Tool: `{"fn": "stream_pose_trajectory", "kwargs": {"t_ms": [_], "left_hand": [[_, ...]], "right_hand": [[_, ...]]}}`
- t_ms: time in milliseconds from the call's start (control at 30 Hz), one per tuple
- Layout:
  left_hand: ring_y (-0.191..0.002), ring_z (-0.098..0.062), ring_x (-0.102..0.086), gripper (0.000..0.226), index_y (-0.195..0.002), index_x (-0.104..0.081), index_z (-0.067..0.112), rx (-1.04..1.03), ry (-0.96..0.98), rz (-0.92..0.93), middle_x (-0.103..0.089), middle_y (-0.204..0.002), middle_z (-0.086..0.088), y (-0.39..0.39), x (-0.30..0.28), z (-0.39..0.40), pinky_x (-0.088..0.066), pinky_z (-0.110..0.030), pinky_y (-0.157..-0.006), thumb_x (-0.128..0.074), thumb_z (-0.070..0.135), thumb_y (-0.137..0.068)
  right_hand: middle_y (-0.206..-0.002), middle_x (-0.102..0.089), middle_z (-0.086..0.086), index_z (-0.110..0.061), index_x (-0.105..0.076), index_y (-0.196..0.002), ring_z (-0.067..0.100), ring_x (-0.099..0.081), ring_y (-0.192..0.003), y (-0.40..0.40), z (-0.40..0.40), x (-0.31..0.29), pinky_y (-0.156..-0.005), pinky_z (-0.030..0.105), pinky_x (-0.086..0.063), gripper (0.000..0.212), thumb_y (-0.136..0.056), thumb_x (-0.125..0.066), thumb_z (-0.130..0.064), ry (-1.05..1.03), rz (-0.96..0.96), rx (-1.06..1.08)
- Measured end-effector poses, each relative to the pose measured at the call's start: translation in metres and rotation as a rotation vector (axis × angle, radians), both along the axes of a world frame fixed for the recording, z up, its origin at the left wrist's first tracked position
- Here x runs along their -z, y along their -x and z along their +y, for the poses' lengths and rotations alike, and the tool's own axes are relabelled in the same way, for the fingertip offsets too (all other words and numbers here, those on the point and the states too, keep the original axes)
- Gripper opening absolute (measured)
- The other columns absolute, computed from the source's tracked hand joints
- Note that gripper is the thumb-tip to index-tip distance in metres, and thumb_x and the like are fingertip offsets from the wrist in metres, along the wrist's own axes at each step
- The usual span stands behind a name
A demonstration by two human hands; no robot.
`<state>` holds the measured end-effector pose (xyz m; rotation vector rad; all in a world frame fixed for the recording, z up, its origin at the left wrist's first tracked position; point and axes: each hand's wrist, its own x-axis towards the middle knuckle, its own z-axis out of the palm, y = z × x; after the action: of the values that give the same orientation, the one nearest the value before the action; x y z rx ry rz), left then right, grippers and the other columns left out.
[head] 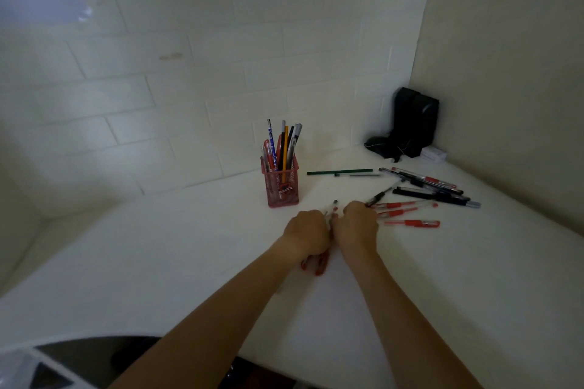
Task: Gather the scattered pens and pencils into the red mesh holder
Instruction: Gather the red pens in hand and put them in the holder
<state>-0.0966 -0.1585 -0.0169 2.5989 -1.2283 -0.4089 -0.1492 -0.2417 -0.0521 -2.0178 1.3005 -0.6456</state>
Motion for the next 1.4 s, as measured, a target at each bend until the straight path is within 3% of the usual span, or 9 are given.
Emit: {"fn": "stream_pose_trajectory", "kwargs": {"t_ms": [267, 433, 567, 767, 867, 1000, 1100, 1267, 1400], "left_hand": [[-0.107, -0.035, -0.065, 0.027, -0.117, -0.058, -0.005, 0.014, -0.018, 0.056, -0.065, -0.116, -0.019, 0.009, -0.004, 0.003, -0.051, -0.037, -0.085, -0.047, 0.012, -0.098], [-0.083, -0.028, -0.059, 0.019, -0.097, -0.060, 0.000, 0.012, 0.035, 0.165, -0.049, -0.072, -0.002, 0.000, -0.002, 0.005, -0.040, -0.025, -0.055, -0.049, 0.015, -0.097], [-0.078, -0.028, -0.060, 0.030, -0.109, -0.059, -0.001, -0.067, 0.225, 0.210, -0.055, -0.090, -0.009, -0.009, 0.002, 0.010, -0.042, -0.024, -0.057, -0.047, 0.026, -0.101], [-0.058, -0.027, -0.068, 0.020, -0.098, -0.048, 0.008, 0.134, 0.665, 0.274, -0.062, -0.080, -0.005, -0.003, -0.004, 0.018, -0.060, -0.040, -0.053, -0.060, 0.024, -0.097], [-0.056, -0.034, -0.063, 0.030, -0.095, -0.048, 0.009, 0.067, 0.842, 0.251, -0.062, -0.076, -0.012, -0.005, -0.003, 0.019, -0.055, -0.051, -0.050, -0.063, 0.033, -0.089], [-0.062, -0.032, -0.066, 0.020, -0.100, -0.056, 0.024, 0.016, 1.024, 0.320, -0.064, -0.079, -0.013, -0.007, -0.001, 0.019, -0.056, -0.050, -0.049, -0.064, 0.012, -0.087], [-0.059, -0.021, -0.064, 0.019, -0.102, -0.056, 0.011, 0.059, 1.122, 0.310, -0.061, -0.074, -0.005, -0.003, -0.008, 0.022, -0.057, -0.033, -0.048, -0.060, -0.002, -0.089], [-0.084, -0.030, -0.065, 0.021, -0.113, -0.059, 0.008, 0.079, 1.325, 0.284, -0.066, -0.092, -0.015, -0.006, -0.013, 0.022, -0.056, -0.047, -0.074, -0.057, 0.008, -0.092], [-0.103, -0.021, -0.063, 0.029, -0.122, -0.060, 0.010, -0.039, 1.402, 0.517, -0.065, -0.104, -0.020, -0.007, -0.015, 0.023, -0.052, -0.036, -0.091, -0.039, 0.023, -0.105]], "right_hand": [[-0.100, -0.074, 0.010, -0.007, -0.075, -0.097, 0.025, -0.066, -0.096, 0.008, 0.009, -0.006, -0.073, 0.023, -0.043, 0.011, -0.088, -0.072, -0.012, -0.178, -0.245, 0.013], [-0.104, -0.074, 0.006, -0.012, -0.073, -0.107, 0.012, -0.062, -0.084, 0.012, 0.016, -0.008, -0.069, 0.020, -0.046, 0.022, -0.085, -0.075, -0.014, -0.211, -0.357, 0.005], [-0.108, -0.072, 0.002, -0.022, -0.067, -0.106, 0.007, -0.066, -0.089, 0.010, 0.019, -0.018, -0.076, 0.022, -0.054, 0.011, -0.095, -0.066, -0.019, -0.196, -0.552, -0.036], [-0.135, -0.053, -0.017, -0.028, -0.048, -0.146, 0.000, -0.050, -0.122, 0.009, 0.021, -0.064, -0.097, 0.018, -0.037, 0.043, -0.105, -0.046, -0.042, -0.078, -0.654, -0.240], [-0.121, -0.069, -0.011, -0.022, -0.059, -0.128, 0.000, -0.065, -0.106, 0.010, 0.029, -0.074, -0.082, 0.005, -0.045, 0.027, -0.107, -0.046, -0.032, 0.019, -0.699, -0.347], [-0.100, -0.075, -0.004, -0.020, -0.065, -0.106, 0.009, -0.072, -0.095, 0.008, 0.042, -0.074, -0.081, 0.024, -0.057, 0.019, -0.106, -0.046, -0.020, 0.142, -0.774, -0.410], [-0.097, -0.074, -0.004, -0.017, -0.066, -0.099, 0.014, -0.073, -0.094, 0.008, 0.048, -0.084, -0.083, 0.033, -0.059, 0.020, -0.103, -0.047, -0.014, 0.135, -0.861, -0.388], [-0.107, -0.074, -0.001, -0.012, -0.067, -0.117, 0.011, -0.071, -0.102, 0.008, 0.056, -0.105, -0.088, 0.022, -0.056, 0.029, -0.101, -0.046, -0.001, 0.296, -0.870, -0.524], [-0.108, -0.074, -0.002, -0.010, -0.073, -0.113, 0.005, -0.068, -0.102, -0.005, 0.059, -0.091, -0.092, 0.027, -0.056, 0.027, -0.102, -0.048, -0.008, 0.469, -0.697, -0.573]]}}
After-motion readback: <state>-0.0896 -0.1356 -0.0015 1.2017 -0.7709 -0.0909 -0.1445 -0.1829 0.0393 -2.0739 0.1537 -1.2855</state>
